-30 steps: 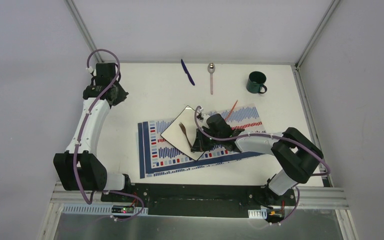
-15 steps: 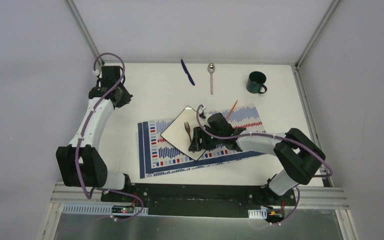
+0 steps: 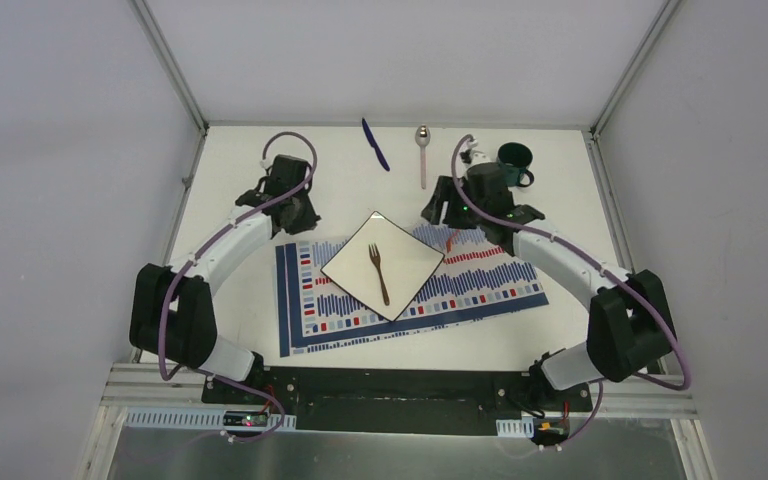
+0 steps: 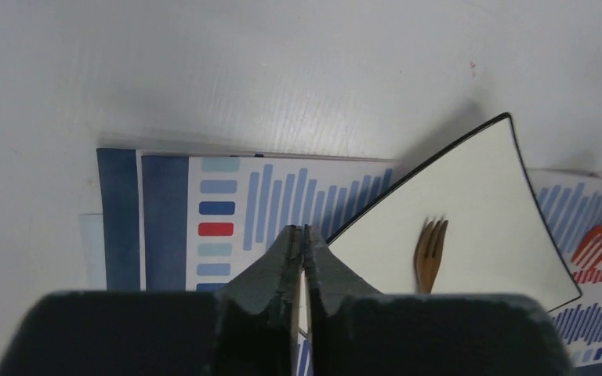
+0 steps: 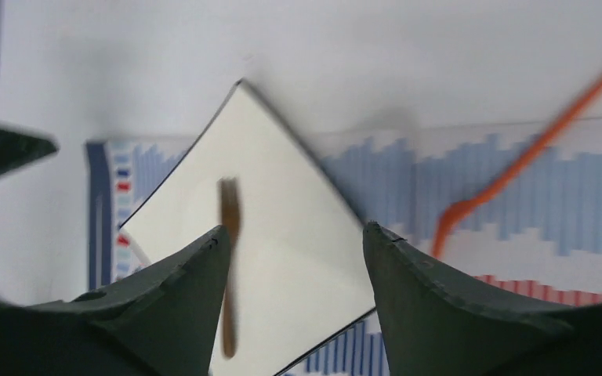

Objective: Set the dinner table for one person

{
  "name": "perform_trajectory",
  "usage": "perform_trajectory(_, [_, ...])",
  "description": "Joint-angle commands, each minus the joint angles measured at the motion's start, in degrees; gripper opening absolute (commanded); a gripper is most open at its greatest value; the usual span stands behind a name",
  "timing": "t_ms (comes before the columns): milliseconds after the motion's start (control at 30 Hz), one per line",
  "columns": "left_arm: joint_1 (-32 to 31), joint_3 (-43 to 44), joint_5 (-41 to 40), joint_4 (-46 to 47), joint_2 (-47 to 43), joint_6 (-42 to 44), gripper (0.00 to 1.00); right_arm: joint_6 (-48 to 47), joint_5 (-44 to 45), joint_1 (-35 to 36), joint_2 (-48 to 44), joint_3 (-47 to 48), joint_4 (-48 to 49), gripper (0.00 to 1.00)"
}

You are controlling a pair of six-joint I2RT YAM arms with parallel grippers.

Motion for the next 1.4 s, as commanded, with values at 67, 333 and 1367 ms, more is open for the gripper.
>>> perform_trajectory(67, [-1.0,-5.8,-1.2,7.1,0.5,-1.5,0.21,-3.2,17.7,-9.4,5.5,3.8,-9.6,0.67])
perform_trajectory(333, [-1.3,-7.3,1.0,8.8,3.9,-2.0,0.41,-2.6,25.6,-17.2,6.3,-0.4,-11.6,0.67])
perform_trajectory(1367, [-2.2,-1.7,1.3,2.7,3.2,0.4,0.30,4.1,-13.3,-36.1,24.2,-0.6,7.1,0.65])
